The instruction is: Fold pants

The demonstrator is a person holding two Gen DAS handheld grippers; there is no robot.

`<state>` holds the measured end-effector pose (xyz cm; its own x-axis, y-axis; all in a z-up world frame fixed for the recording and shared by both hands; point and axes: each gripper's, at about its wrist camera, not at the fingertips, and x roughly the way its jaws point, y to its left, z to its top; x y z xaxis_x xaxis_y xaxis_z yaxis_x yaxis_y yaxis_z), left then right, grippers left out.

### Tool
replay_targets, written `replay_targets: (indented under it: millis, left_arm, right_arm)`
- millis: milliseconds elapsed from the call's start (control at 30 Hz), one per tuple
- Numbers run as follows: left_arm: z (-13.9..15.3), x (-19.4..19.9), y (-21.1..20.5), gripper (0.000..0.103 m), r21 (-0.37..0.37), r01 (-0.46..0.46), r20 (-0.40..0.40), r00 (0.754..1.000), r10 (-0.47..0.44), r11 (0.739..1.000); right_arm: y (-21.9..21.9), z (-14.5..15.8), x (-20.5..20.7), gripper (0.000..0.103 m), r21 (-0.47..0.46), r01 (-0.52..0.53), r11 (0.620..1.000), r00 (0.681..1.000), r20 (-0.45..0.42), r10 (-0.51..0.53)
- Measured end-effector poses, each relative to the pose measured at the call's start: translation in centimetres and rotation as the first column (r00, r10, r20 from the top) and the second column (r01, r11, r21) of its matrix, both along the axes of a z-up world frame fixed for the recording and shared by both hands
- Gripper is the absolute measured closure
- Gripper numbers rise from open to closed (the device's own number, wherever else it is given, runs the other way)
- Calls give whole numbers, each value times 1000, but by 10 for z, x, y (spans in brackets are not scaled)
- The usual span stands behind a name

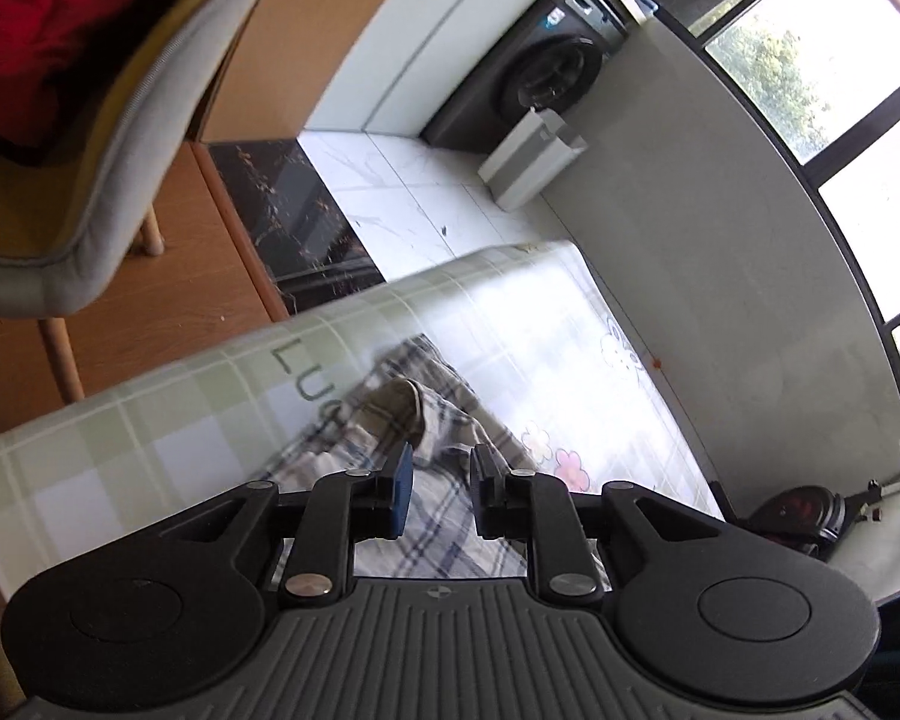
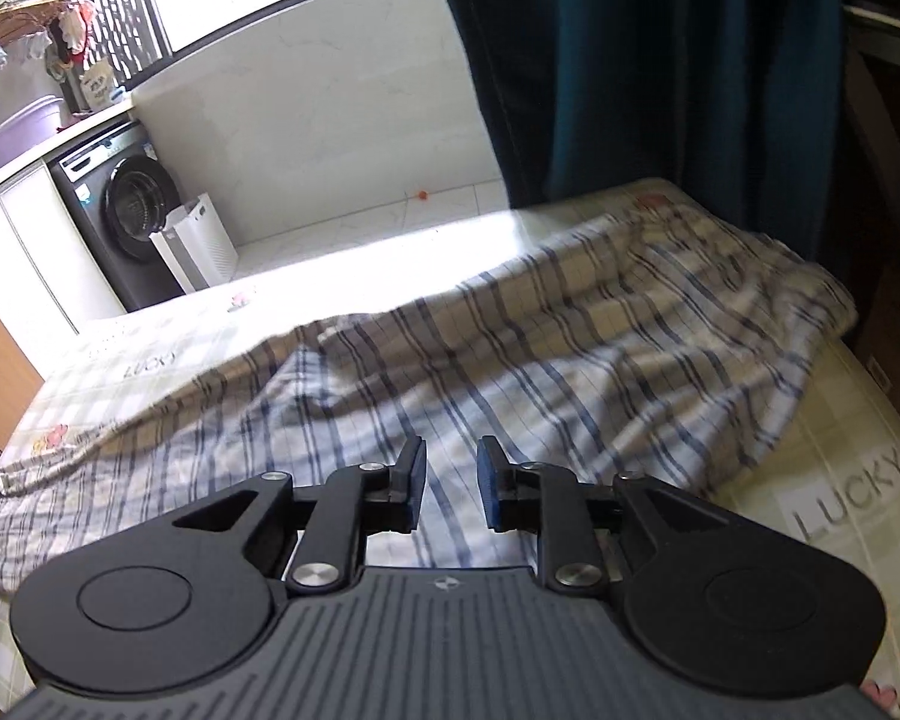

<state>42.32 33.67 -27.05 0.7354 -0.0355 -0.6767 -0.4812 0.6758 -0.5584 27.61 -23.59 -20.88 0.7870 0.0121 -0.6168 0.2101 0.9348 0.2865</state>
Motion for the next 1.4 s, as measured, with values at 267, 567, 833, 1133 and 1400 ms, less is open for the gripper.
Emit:
replay_targets:
  millis: [267, 567, 833, 1133, 1400]
  left_arm:
    - [-9, 37, -2, 82, 45, -11, -77, 997, 14, 999]
    - [-12, 43, 1, 81, 94, -1, -133, 991, 13, 996]
    - [-15, 53, -6, 85, 93, 32, -135, 991, -19, 995]
    - [-11, 57, 14, 101, 40, -76, -85, 993, 79, 996]
    - [-5, 58, 34, 100, 16, -182, -38, 983, 182, 983]
  right_arm:
    - [23, -5, 36, 81, 9, -59, 998, 998, 13, 59]
    - [18, -17, 38, 81, 24, -46, 999, 999, -14, 46]
    - [11, -22, 36, 81, 28, -26, 999, 999, -30, 27]
    - [10, -26, 39, 81, 17, -28, 999, 999, -45, 29]
    - [13, -31, 48, 81, 8, -39, 999, 997, -59, 39]
